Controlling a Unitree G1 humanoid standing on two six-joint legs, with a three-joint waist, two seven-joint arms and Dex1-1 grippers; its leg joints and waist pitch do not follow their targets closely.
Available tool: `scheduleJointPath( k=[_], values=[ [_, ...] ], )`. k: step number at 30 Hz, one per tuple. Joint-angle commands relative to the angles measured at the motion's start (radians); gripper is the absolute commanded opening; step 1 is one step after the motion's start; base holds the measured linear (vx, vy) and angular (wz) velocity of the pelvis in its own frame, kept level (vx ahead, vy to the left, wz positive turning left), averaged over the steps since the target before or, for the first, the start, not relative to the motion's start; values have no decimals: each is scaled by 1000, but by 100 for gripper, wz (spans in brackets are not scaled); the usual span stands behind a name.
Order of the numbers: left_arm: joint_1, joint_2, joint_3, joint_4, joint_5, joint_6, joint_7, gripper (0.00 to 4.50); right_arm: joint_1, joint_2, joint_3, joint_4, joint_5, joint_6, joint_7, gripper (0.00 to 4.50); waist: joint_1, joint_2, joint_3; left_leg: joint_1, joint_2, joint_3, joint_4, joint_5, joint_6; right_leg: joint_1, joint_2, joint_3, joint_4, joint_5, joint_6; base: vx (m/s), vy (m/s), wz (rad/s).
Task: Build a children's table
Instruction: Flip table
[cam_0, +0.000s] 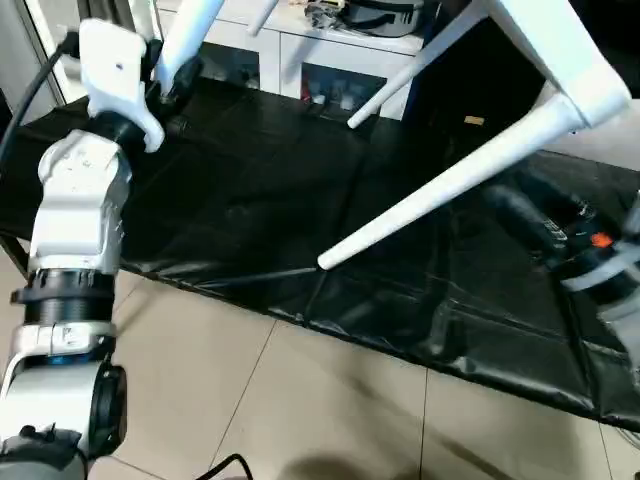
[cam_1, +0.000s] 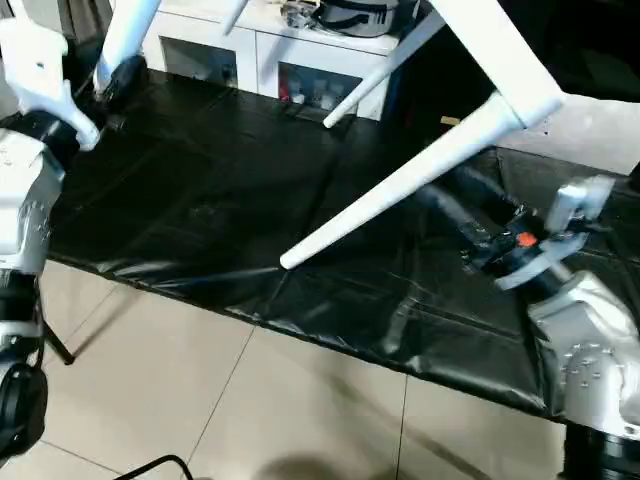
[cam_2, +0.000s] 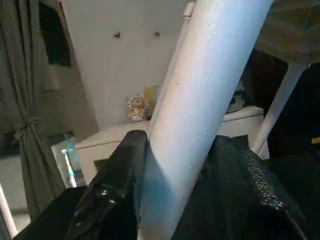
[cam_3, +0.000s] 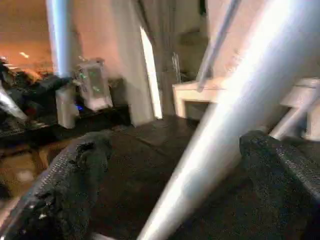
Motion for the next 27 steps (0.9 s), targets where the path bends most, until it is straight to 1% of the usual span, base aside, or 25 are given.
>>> scheduleJointPath(
  k=[1, 2, 3, 4, 5, 6, 8, 9, 10, 11, 12, 13, 16, 17, 18, 19, 20, 21, 22, 23, 24, 25, 26, 27],
  values=[
    [22, -24, -36, 30, -16, 21, -31, 183, -13, 6, 47, 30, -65, -26, -26, 450, -6, 8, -64, 7, 95, -42, -80, -97, 13, 35, -135, 86, -75, -285, -62, 0, 0, 0],
    [24, -24, -39, 30, -14, 19, -34, 181, -25, 12, 64, 44, -84, -39, -32, 450, -5, 8, -64, 6, 95, -42, -79, -89, 13, 35, -136, 87, -72, -271, -70, 0, 0, 0],
    [26, -25, -42, 30, -15, 17, -39, 179, -53, 25, 82, 77, -114, -59, -57, 450, -3, 9, -66, 7, 98, -41, -78, -71, 18, 34, -136, 89, -66, -236, -89, 0, 0, 0],
    [26, -25, -42, 30, -15, 17, -39, 178, -55, 26, 83, 80, -115, -61, -59, 450, -5, 8, -65, 8, 97, -40, -78, -68, 17, 32, -136, 91, -63, -228, -97, 0, 0, 0],
    [27, -25, -46, 32, -13, 13, -45, 176, -95, 46, 98, 123, -139, -82, -82, 450, -6, 9, -65, 3, 96, -40, -78, -65, 14, 37, -136, 91, -60, -222, -108, 0, 0, 0],
    [27, -25, -46, 32, -13, 13, -45, 175, -95, 46, 98, 123, -139, -82, -82, 450, -5, 9, -67, 5, 96, -39, -78, -62, 13, 37, -136, 92, -59, -216, -111, 0, 0, 0],
    [27, -25, -48, 36, -14, 8, -53, 175, -127, 66, 112, 147, -140, -92, -70, 450, -2, 12, -64, 8, 100, -38, -80, -72, 10, 35, -136, 94, -58, -211, -116, 0, 0, 0],
    [28, -25, -49, 37, -14, 6, -57, 174, -141, 75, 121, 159, -144, -101, -67, 450, -3, 12, -64, 6, 102, -39, -80, -70, 8, 37, -137, 95, -56, -206, -117, 0, 0, 0],
    [30, -26, -52, 40, -16, 2, -68, 174, -176, 96, 138, 194, -160, -131, -68, 450, -4, 14, -65, 5, 102, -41, -81, -73, 4, 38, -138, 94, -54, -196, -118, 0, 0, 0],
    [34, -30, -56, 42, -17, -1, -76, 173, -217, 122, 151, 238, -177, -169, -74, 450, -10, 11, -64, 2, 100, -41, -83, -90, -4, 37, -139, 94, -55, -208, -124, 0, 0, 0],
    [37, -33, -58, 44, -17, -3, -79, 173, -236, 135, 154, 256, -178, -183, -73, 450, -12, 11, -62, 3, 98, -40, -82, -101, -9, 37, -140, 94, -57, -227, -126, 0, 0, 0],
    [38, -34, -58, 45, -17, -3, -80, 173, -242, 139, 154, 261, -176, -186, -71, 450, -10, 13, -62, 6, 96, -37, -81, -110, -14, 38, -143, 97, -63, -253, -123, 0, 0, 0],
    [55, -50, -61, 43, -35, -7, -103, 171, -267, 152, 163, 270, -175, -202, -63, 450, -5, 12, -63, 6, 102, -37, -83, -82, -7, 37, -139, 99, -54, -208, -125, 0, 0, 0],
    [75, -66, -65, 40, -50, -8, -120, 170, -273, 155, 168, 255, -170, -200, -54, 450, -6, 11, -64, 5, 103, -37, -82, -76, -5, 37, -138, 99, -51, -193, -127, 0, 0, 0],
    [75, -66, -65, 40, -50, -8, -120, 168, -273, 155, 168, 255, -170, -200, -54, 450, -5, 11, -65, 5, 103, -38, -82, -73, -5, 38, -140, 99, -49, -187, -130, 0, 0, 0],
    [96, -81, -74, 37, -57, -14, -133, 167, -272, 152, 171, 233, -164, -195, -43, 450, -4, 12, -64, 5, 101, -35, -81, -75, -3, 36, -140, 100, -51, -190, -132, 0, 0, 0],
    [106, -87, -78, 36, -59, -17, -138, 166, -270, 151, 172, 224, -161, -193, -39, 450, -3, 10, -64, 4, 100, -34, -81, -74, 1, 38, -140, 101, -51, -193, -129, 0, 0, 0],
    [121, -97, -87, 34, -60, -19, -146, 166, -267, 145, 174, 205, -158, -189, -30, 450, -3, 10, -65, 4, 98, -33, -80, -71, 5, 38, -139, 101, -52, -194, -127, 0, 0, 0],
    [136, -106, -95, 33, -59, -21, -149, 164, -263, 138, 175, 181, -154, -183, -23, 450, -1, 14, -67, 1, 98, -34, -79, -51, 12, 40, -139, 102, -50, -180, -121, 0, 0, 0],
    [158, -123, -105, 37, -53, -22, -144, 162, -255, 124, 174, 133, -146, -171, -16, 450, 0, 14, -72, -1, 98, -34, -76, -23, 23, 39, -136, 101, -43, -142, -120, 0, 0, 0],
    [166, -127, -107, 41, -48, -25, -140, 161, -253, 120, 174, 115, -144, -167, -16, 450, 2, 12, -76, -3, 100, -35, -73, 1, 31, 40, -135, 102, -38, -110, -120, 0, 0, 0],
    [167, -128, -107, 41, -47, -26, -140, 159, -252, 119, 174, 113, -143, -167, -16, 450, 2, 10, -77, -8, 101, -37, -71, 41, 53, 38, -133, 101, -28, -52, -130, 0, 0, 0],
    [174, -131, -109, 44, -42, -27, -134, 158, -249, 114, 173, 95, -139, -162, -15, 450, 0, 14, -77, -10, 97, -36, -69, 41, 66, 37, -133, 100, -28, -36, -134, 0, 0, 0],
    [179, -132, -109, 45, -39, -29, -131, 158, -247, 111, 173, 85, -136, -160, -15, 450, -2, 12, -80, -12, 97, -37, -69, 43, 70, 39, -134, 100, -26, -30, -136, 0, 0, 0]
  ],
)
